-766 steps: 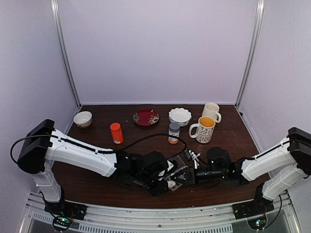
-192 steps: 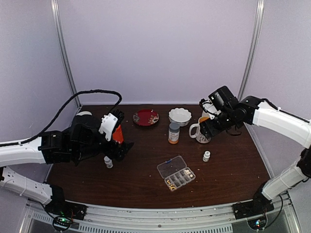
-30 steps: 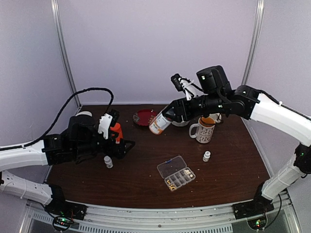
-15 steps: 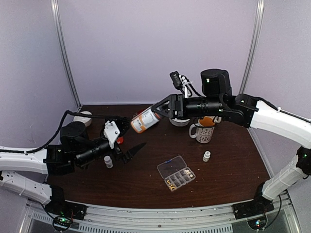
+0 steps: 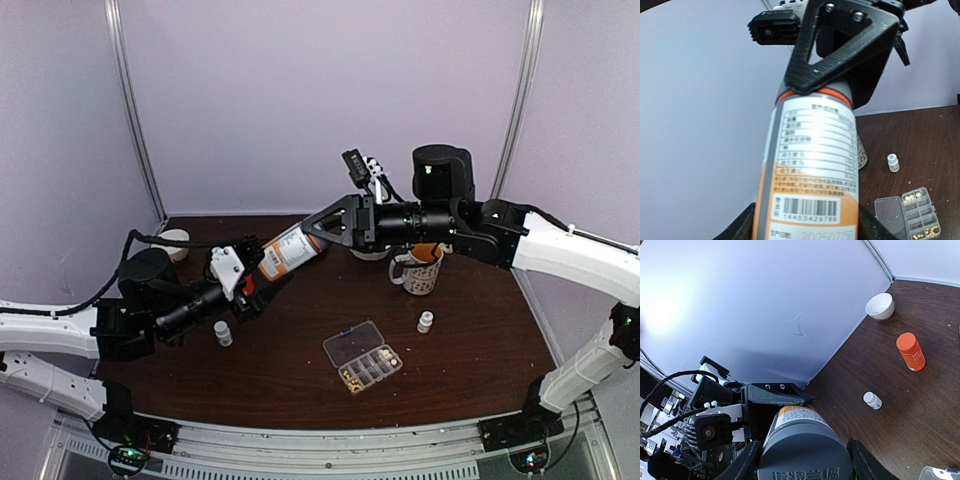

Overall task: Sort the pills into containers
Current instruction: Unscrew the lid of the pill bottle.

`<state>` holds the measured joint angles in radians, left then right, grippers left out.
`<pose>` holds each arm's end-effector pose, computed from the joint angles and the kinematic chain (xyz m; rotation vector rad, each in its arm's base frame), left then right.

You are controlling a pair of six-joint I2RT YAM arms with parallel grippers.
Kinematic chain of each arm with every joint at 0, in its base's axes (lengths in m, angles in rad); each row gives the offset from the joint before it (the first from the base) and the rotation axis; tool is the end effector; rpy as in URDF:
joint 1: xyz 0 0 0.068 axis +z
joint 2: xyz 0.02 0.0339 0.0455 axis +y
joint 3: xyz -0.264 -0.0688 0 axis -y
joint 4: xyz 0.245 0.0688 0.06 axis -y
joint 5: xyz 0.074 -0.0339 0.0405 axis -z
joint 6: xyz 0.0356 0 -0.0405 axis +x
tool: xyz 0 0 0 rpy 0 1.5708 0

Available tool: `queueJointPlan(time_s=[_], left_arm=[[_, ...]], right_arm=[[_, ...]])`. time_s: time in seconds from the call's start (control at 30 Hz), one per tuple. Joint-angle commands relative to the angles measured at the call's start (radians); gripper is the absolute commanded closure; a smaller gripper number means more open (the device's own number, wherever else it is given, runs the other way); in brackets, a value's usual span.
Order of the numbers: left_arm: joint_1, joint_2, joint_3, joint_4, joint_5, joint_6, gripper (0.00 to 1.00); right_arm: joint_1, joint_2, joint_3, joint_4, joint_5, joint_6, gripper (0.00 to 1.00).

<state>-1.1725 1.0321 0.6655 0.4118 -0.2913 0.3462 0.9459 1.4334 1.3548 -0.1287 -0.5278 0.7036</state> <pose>0.1036 -0.2198 0.3132 0.8805 1.2677 -0.4359 0.1816 0.2824 0.3940 -0.6859 1.9576 1.5791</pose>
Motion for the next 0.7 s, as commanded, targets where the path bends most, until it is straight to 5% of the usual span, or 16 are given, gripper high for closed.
queueJointPlan(time_s=[0.0,0.1,0.3,0.67], left_arm=[[0.004,0.002,0.016,0.013,0.021,-0.039,0.49],[0.024,-0.019,0.032,-0.022,0.095,-0.127,0.6],[0.086,-0.064,0.06,-0.053,0.353,-0.369,0.68],[0.116,0.012,0.201,-0.195,0.656,-0.609,0.68]], right_arm=[[0.002,-0.021,0.004,0.048,-0.043,-0.021,0.65],[0.002,-0.023,0.012,0.064,-0.134,-0.11,0.69],[0.024,-0.06,0.043,-0.01,-0.289,-0.488,0.74],[0.046,-0.137,-0.03,-0.149,-0.298,-1.277,0.68]])
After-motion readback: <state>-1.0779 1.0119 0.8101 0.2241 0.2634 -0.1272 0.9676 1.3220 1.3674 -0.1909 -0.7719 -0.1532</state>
